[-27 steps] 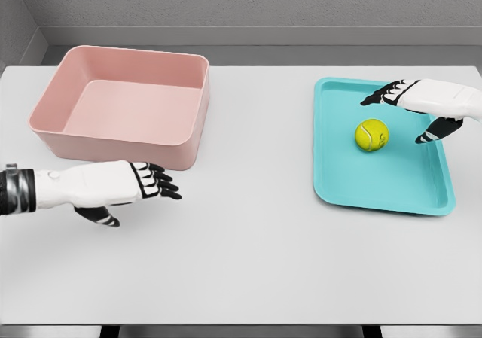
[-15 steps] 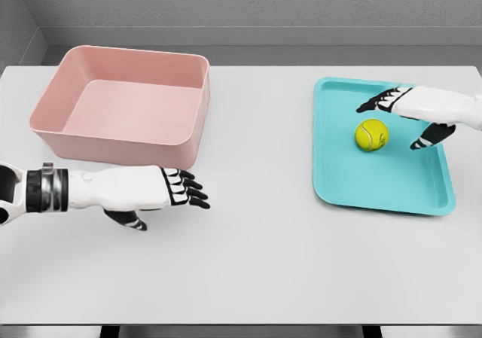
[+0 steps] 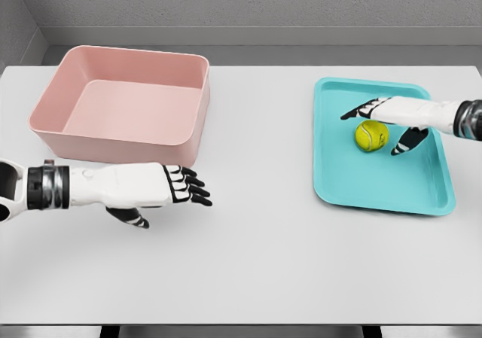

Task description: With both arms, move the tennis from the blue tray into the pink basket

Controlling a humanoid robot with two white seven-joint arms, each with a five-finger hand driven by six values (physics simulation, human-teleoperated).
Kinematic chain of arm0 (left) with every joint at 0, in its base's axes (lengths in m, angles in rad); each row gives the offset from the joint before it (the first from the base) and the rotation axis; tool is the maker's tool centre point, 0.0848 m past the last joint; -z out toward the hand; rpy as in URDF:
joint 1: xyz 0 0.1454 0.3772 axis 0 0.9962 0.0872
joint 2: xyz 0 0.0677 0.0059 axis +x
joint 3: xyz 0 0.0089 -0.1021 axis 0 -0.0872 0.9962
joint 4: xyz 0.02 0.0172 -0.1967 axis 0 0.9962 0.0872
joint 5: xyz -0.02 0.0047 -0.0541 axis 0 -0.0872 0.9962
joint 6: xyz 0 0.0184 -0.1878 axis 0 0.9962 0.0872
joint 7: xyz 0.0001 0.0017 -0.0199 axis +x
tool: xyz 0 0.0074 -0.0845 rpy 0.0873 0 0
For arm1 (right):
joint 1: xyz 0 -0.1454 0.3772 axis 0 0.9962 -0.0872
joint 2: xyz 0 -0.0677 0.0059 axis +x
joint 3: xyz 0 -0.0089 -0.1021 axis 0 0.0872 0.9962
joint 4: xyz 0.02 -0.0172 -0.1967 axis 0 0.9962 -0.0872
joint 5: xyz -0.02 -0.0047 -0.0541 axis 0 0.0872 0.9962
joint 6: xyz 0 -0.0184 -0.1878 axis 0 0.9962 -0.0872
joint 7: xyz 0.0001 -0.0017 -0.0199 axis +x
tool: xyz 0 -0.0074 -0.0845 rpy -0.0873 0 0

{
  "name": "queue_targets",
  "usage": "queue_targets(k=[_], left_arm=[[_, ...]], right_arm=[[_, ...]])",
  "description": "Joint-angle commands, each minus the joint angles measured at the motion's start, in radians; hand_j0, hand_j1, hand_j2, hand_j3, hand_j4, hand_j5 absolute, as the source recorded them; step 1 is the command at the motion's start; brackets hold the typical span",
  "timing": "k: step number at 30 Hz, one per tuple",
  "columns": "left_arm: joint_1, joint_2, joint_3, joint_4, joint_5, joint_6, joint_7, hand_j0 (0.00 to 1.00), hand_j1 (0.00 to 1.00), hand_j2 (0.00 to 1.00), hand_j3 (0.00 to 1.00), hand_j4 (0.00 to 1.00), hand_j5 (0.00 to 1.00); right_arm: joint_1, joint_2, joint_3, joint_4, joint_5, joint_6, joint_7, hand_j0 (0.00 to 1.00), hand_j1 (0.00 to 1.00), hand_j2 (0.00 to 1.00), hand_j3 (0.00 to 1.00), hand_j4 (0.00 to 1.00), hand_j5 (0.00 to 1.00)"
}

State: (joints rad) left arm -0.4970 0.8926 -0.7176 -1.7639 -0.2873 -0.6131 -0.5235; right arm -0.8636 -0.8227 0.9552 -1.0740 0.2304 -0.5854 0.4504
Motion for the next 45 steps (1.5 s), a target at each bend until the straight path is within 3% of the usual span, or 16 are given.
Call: queue_targets(k=[1, 18, 45], left_arm=[[0.000, 0.003, 0.001, 0.000, 0.007, 0.002, 0.000, 1.00, 1.00, 1.00, 1.00, 1.00, 1.00], [-0.003, 0.003, 0.001, 0.000, 0.007, 0.002, 0.000, 1.00, 1.00, 1.00, 1.00, 1.00, 1.00], [-0.020, 0.003, 0.003, 0.000, 0.013, 0.002, 0.000, 1.00, 1.00, 1.00, 1.00, 1.00, 1.00]], right_arm=[[0.000, 0.007, 0.007, 0.022, 0.000, 0.004, -0.001, 1.00, 1.00, 1.00, 1.00, 1.00, 1.00], [-0.028, 0.050, 0.031, 0.080, 0.003, 0.001, -0.001, 0.96, 0.96, 0.96, 0.96, 0.96, 0.96], [-0.029, 0.068, 0.037, 0.108, 0.017, -0.007, -0.006, 0.69, 0.69, 0.69, 0.69, 0.69, 0.69]])
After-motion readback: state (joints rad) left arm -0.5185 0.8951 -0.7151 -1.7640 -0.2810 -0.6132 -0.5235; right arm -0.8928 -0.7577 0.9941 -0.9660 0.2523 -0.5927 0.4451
